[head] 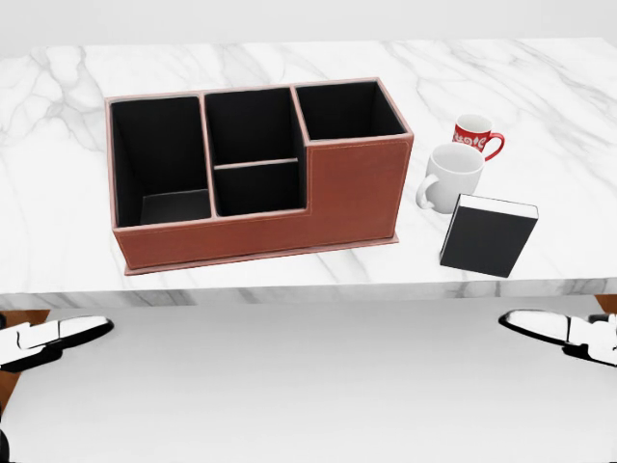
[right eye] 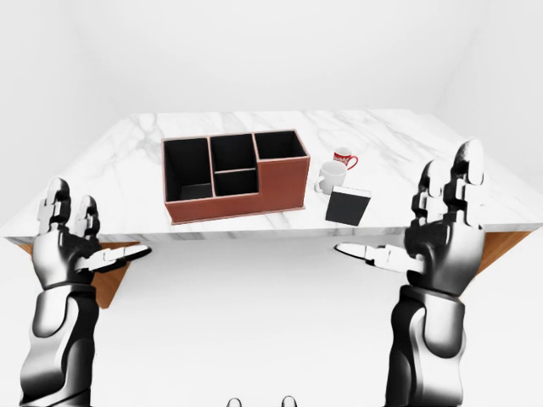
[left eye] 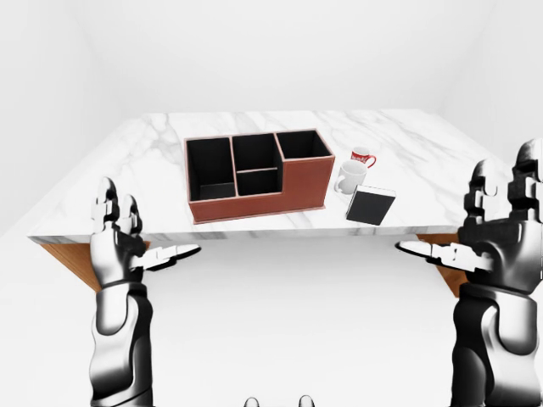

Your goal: Pick up the book and place it in the right compartment of the caddy.

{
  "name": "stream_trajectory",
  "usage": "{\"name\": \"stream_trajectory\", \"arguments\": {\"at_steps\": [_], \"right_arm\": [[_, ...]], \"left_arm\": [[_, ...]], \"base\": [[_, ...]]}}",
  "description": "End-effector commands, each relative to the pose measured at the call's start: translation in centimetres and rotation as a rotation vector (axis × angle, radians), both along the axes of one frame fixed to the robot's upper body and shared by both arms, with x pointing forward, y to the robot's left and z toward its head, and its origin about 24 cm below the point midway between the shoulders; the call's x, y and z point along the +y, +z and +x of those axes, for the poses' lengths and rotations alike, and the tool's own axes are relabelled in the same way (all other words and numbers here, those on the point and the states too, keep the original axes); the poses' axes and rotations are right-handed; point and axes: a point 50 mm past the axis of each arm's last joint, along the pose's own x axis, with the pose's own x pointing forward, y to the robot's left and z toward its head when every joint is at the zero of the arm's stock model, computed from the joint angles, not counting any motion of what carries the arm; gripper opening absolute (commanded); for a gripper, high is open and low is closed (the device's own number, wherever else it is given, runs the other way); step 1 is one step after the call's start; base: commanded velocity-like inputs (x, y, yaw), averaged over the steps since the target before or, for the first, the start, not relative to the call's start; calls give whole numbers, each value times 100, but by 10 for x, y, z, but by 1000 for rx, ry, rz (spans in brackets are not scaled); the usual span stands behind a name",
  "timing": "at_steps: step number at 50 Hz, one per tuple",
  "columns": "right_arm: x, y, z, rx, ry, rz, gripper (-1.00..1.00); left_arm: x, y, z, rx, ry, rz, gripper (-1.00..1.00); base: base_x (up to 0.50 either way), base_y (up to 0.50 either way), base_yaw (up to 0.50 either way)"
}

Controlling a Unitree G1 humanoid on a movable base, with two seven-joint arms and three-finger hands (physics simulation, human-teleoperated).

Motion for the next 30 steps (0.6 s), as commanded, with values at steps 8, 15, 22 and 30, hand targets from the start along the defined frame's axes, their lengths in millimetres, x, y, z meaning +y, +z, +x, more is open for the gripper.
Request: {"name": "stream_trajectory", "arguments": {"at_steps": [8, 15, 22, 30], "right_arm": [[-15, 35, -32, -195, -60, 15, 100], [-13, 36, -31, -196, -57, 5, 100], [-12, 38, -33, -205, -54, 0, 100], [-11, 38, -34, -203, -39, -9, 100]], "left_arm": [[40, 27, -20, -140, 206, -112, 100], [40, 24, -18, -121, 207, -114, 100], [40, 24, -18, -120, 208, -114, 100], [39, 24, -19, -123, 208, -111, 100]], "base": [[0, 0, 0], [0, 0, 0], [0, 0, 0], [8, 0, 0]]}}
